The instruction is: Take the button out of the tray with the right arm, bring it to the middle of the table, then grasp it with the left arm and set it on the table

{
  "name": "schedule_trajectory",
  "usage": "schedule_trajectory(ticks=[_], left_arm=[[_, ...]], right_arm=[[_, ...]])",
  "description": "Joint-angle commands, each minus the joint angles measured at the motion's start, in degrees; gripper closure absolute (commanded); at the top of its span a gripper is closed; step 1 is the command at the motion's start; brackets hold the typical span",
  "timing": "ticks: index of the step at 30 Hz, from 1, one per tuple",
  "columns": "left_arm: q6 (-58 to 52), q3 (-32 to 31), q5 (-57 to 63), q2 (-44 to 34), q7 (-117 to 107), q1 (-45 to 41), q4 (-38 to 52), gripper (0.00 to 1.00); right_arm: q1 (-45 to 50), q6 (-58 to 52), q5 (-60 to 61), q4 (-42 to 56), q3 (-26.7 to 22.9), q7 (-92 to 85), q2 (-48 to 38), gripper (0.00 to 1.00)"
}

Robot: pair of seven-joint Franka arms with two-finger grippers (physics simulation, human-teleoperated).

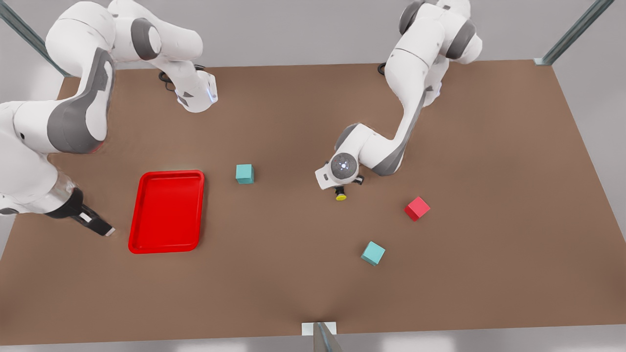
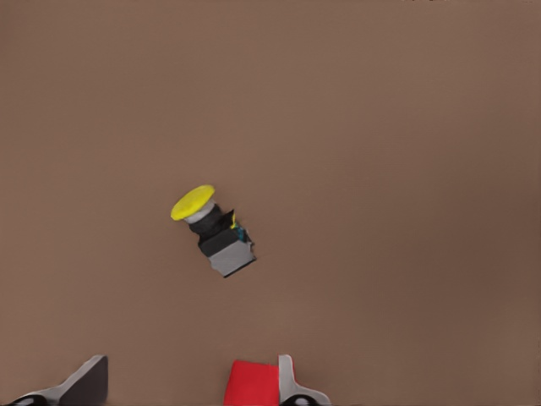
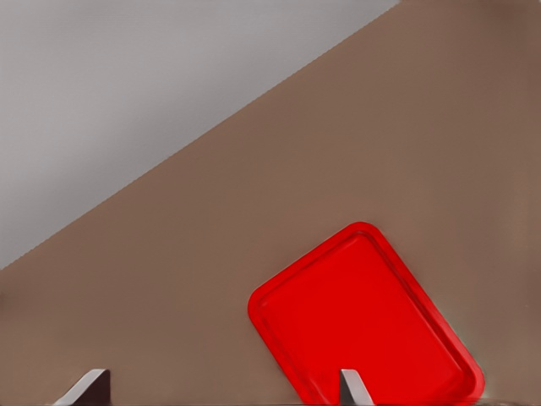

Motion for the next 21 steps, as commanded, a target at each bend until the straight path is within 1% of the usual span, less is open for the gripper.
schedule_trajectory(ticks=[1,2,3,4,5,6,8,10,13,14,16,17,21], left_arm=[[30.2,0.1,-4.5,4.7,-76.9,-2.0,0.0,0.00],[31.8,0.1,-3.6,5.6,-75.4,-2.0,0.0,0.00],[31.6,0.1,-2.3,5.6,-69.3,-2.0,-1.1,0.00],[31.6,0.2,-2.0,5.2,-61.7,-2.1,-3.0,0.00],[29.9,0.4,1.5,2.5,-53.7,-1.7,-6.0,0.00],[27.4,0.5,2.0,1.4,-48.3,-1.6,-6.6,0.00],[22.1,0.6,3.5,-1.2,-44.3,-0.9,-7.1,0.00],[21.8,0.6,5.5,-3.4,-40.2,-0.9,-9.6,0.00],[22.5,0.3,10.4,-3.3,-29.3,-1.0,-12.3,0.00],[24.2,0.3,12.2,-3.2,-27.7,-1.0,-13.5,0.00],[27.7,0.3,12.3,-2.5,-27.1,-0.9,-14.7,0.00],[29.2,0.3,12.3,-2.1,-27.1,-0.9,-15.1,0.00],[30.9,0.3,12.3,-1.6,-27.1,-0.9,-16.2,0.00]], right_arm=[[4.0,-24.0,-9.7,0.7,0.5,-43.8,-0.5,0.00],[4.0,-29.0,-9.4,0.7,0.7,-43.7,-0.3,0.00],[4.0,-29.8,-6.8,0.7,0.6,-43.7,-0.3,0.00],[3.6,-29.8,-6.5,0.7,0.7,-43.8,-0.3,0.00],[3.5,-29.8,-5.1,0.7,0.6,-43.8,-0.1,0.00],[3.2,-29.8,-4.9,0.7,0.6,-43.7,0.0,0.00],[2.8,-29.8,-4.7,0.7,0.6,-43.6,0.0,0.00],[2.8,-29.8,-4.3,0.7,0.6,-43.7,0.0,0.00],[2.7,-29.8,-4.3,0.7,0.6,-43.7,0.0,0.00],[2.7,-29.8,-4.3,0.7,0.6,-43.7,0.1,0.00],[2.1,-29.8,-4.0,0.7,0.6,-43.8,0.1,0.00],[-0.2,-29.8,-1.4,0.7,0.5,-43.9,0.1,0.00],[-0.3,-29.8,-1.3,0.7,0.5,-43.8,0.2,0.00]])
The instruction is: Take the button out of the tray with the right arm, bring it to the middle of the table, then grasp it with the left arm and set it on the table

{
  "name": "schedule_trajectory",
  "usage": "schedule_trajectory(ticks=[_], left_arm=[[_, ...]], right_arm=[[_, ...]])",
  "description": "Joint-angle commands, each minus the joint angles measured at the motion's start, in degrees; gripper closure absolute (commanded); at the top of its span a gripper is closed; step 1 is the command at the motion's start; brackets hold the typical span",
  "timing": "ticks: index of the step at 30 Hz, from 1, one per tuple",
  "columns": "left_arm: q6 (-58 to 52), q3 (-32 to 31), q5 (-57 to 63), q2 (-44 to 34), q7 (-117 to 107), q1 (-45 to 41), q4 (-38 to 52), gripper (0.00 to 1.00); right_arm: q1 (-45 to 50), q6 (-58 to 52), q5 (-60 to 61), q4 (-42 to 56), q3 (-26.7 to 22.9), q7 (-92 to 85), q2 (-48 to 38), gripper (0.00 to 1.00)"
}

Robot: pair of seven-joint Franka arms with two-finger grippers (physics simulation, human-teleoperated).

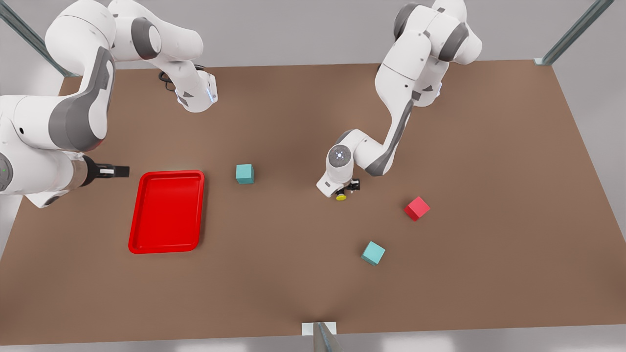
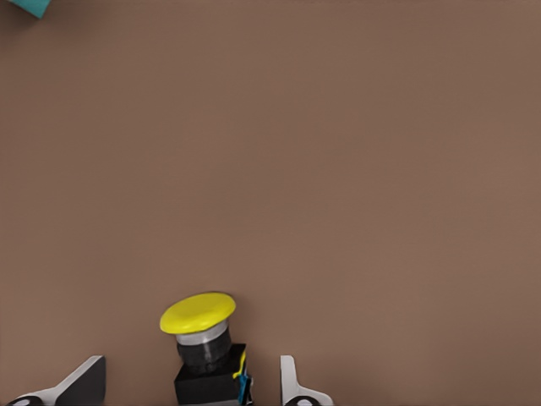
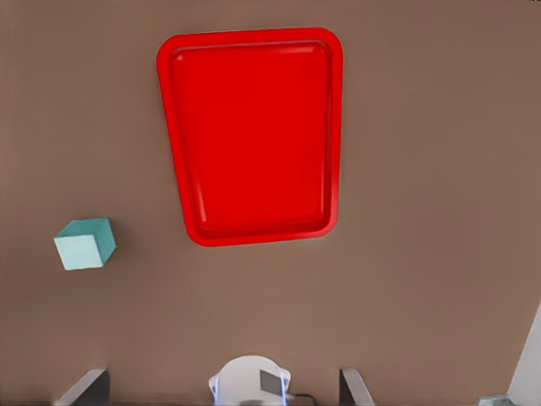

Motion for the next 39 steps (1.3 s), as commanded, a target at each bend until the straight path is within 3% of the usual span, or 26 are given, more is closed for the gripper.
schedule_trajectory(ticks=[1,12,15,17,31,34,39], left_arm=[[3.5,0.0,0.6,0.3,-2.4,0.0,-0.4,0.00],[6.0,-0.4,-0.1,2.5,-2.5,0.0,-0.6,0.00],[6.0,-0.4,-0.1,2.5,-2.5,0.0,-0.6,0.14],[5.9,-0.4,-0.1,2.5,-2.5,0.1,-0.6,0.17],[5.2,-1.7,-1.3,2.3,-2.5,1.4,-2.0,0.18],[5.2,-2.0,-1.4,2.3,-2.6,1.4,-2.0,0.29],[5.2,-2.0,-1.4,2.5,-2.5,1.4,-2.0,0.37]], right_arm=[[0.1,-0.9,0.7,0.0,0.1,-13.6,0.0,0.00],[0.3,-0.9,0.9,0.0,0.1,-13.6,0.0,0.00],[0.1,-0.9,0.9,0.0,0.1,-13.6,0.0,0.00],[0.0,-0.9,0.9,0.0,0.1,-13.6,0.0,0.00],[0.1,-0.9,0.9,0.0,0.1,-13.6,0.0,0.00],[0.1,-0.9,0.9,0.0,0.1,-13.6,0.0,0.00],[0.3,-0.9,0.9,0.0,0.1,-13.5,0.0,0.00]])
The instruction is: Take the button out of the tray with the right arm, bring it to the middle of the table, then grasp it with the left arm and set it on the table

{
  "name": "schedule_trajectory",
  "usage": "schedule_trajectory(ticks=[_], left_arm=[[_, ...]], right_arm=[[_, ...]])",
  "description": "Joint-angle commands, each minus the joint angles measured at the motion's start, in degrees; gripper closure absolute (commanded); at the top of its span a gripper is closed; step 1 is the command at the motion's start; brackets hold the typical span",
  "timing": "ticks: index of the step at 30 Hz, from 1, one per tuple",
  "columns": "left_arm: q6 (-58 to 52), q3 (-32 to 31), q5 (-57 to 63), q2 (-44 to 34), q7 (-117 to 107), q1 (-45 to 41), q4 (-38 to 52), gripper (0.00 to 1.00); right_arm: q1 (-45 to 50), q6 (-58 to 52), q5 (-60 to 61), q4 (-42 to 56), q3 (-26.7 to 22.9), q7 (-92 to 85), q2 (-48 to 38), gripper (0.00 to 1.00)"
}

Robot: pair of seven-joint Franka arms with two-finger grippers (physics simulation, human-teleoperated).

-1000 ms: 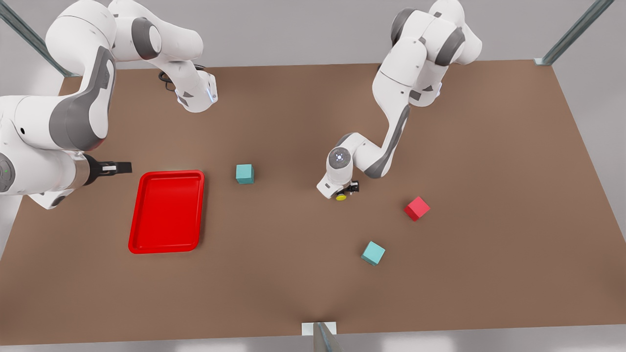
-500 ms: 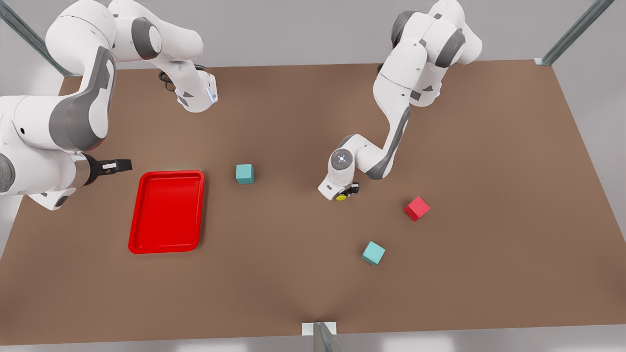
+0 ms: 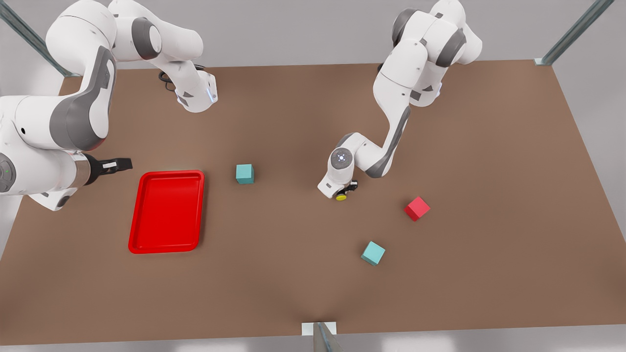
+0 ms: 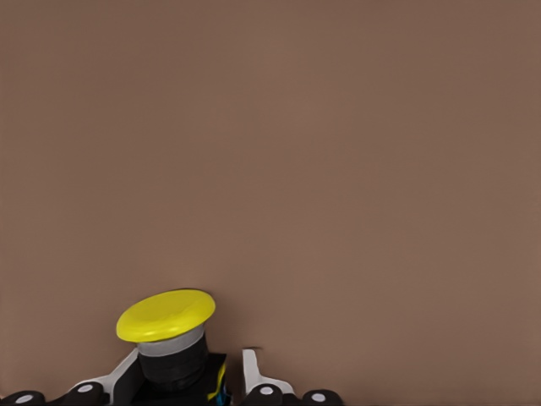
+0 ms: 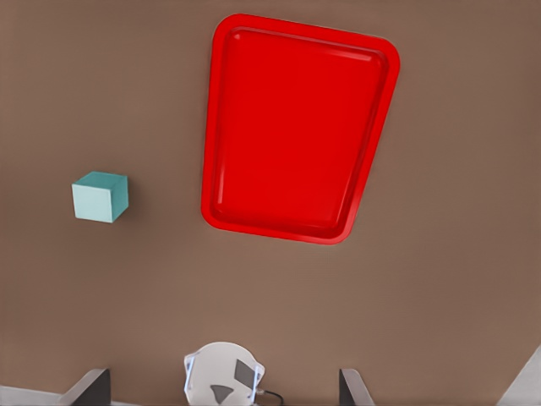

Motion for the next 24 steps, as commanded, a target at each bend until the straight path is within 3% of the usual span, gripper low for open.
schedule_trajectory(ticks=[1,7,12,24], left_arm=[[-0.1,0.0,-0.1,0.0,-0.5,0.0,0.0,0.38],[-0.6,0.0,0.0,-0.1,-0.4,0.6,0.1,0.42],[-0.6,0.0,0.0,-0.2,-0.5,0.7,0.1,0.52],[-2.1,0.3,0.0,-0.5,-0.4,0.8,0.8,0.54]], right_arm=[[0.1,0.0,0.1,0.0,0.0,-1.4,-0.1,0.00],[0.1,0.0,0.0,-0.1,0.0,-1.4,-0.1,0.00],[0.0,0.0,0.0,0.0,0.0,-1.4,-0.1,0.00],[-1.0,3.6,-0.4,0.1,-0.4,-1.5,0.0,0.00]])
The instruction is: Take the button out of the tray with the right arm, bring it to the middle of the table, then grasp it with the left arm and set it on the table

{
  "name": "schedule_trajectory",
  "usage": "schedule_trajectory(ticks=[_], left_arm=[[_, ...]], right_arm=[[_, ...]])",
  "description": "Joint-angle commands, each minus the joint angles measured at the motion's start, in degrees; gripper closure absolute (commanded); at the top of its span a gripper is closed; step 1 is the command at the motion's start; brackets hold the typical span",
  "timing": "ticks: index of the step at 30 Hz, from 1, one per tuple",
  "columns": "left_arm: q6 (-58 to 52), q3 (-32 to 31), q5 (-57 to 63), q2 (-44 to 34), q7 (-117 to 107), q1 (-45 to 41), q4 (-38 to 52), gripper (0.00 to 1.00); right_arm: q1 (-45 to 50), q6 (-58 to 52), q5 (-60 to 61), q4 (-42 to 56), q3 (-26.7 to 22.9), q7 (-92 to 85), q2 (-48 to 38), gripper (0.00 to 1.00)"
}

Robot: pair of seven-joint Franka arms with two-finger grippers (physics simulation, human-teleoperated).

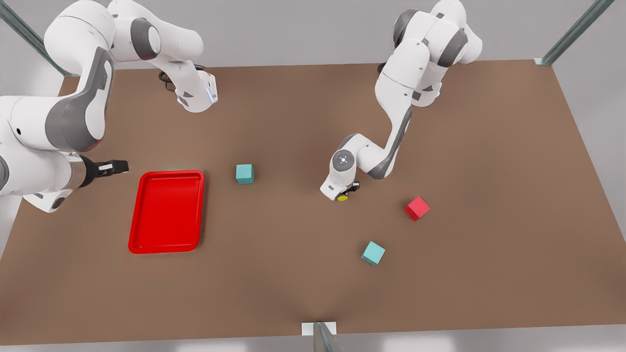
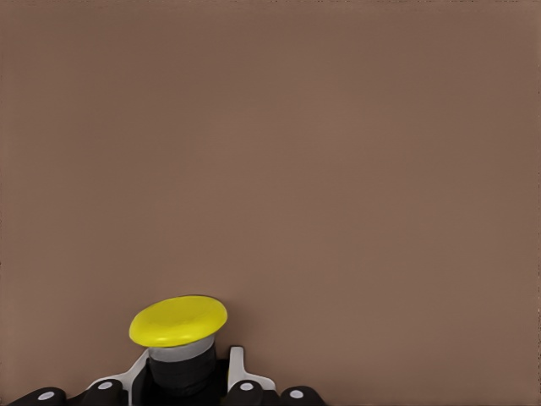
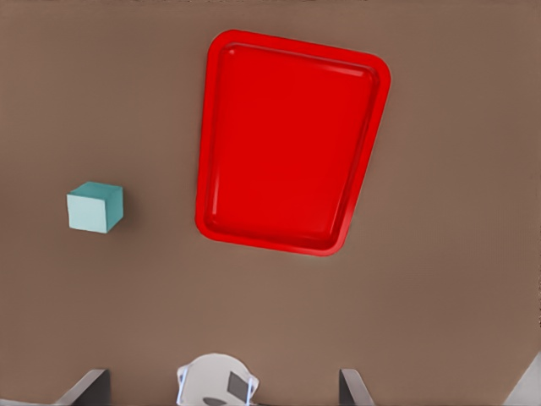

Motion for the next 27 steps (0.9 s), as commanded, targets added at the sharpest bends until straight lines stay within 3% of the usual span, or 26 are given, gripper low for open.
schedule_trajectory(ticks=[1,10,16,19,22,27], left_arm=[[-0.8,0.1,-0.3,-0.2,0.5,0.0,0.4,0.54],[-4.2,0.5,-0.4,-2.9,-1.2,1.1,1.6,0.54],[-10.7,2.3,8.9,-4.3,-39.7,0.4,3.3,0.54],[-13.1,2.3,31.8,-3.1,-80.9,-0.3,3.3,0.54],[-17.4,2.2,48.0,-2.7,-92.0,-1.0,8.3,0.54],[-17.7,2.2,74.4,1.6,-114.6,-2.4,8.4,0.54]], right_arm=[[-0.2,2.0,-0.2,0.1,-0.1,-0.4,-0.1,0.00],[-0.5,2.0,-0.2,0.0,-0.1,-0.4,-0.1,0.00],[-1.4,2.0,-0.2,0.0,0.0,-0.4,-0.1,0.00],[-1.6,2.0,-0.2,0.0,0.0,-0.5,-0.1,0.00],[-1.6,2.0,-0.2,0.0,0.0,-0.5,-0.1,0.00],[-1.5,2.0,-0.2,0.0,0.0,-0.5,-0.1,0.00]])
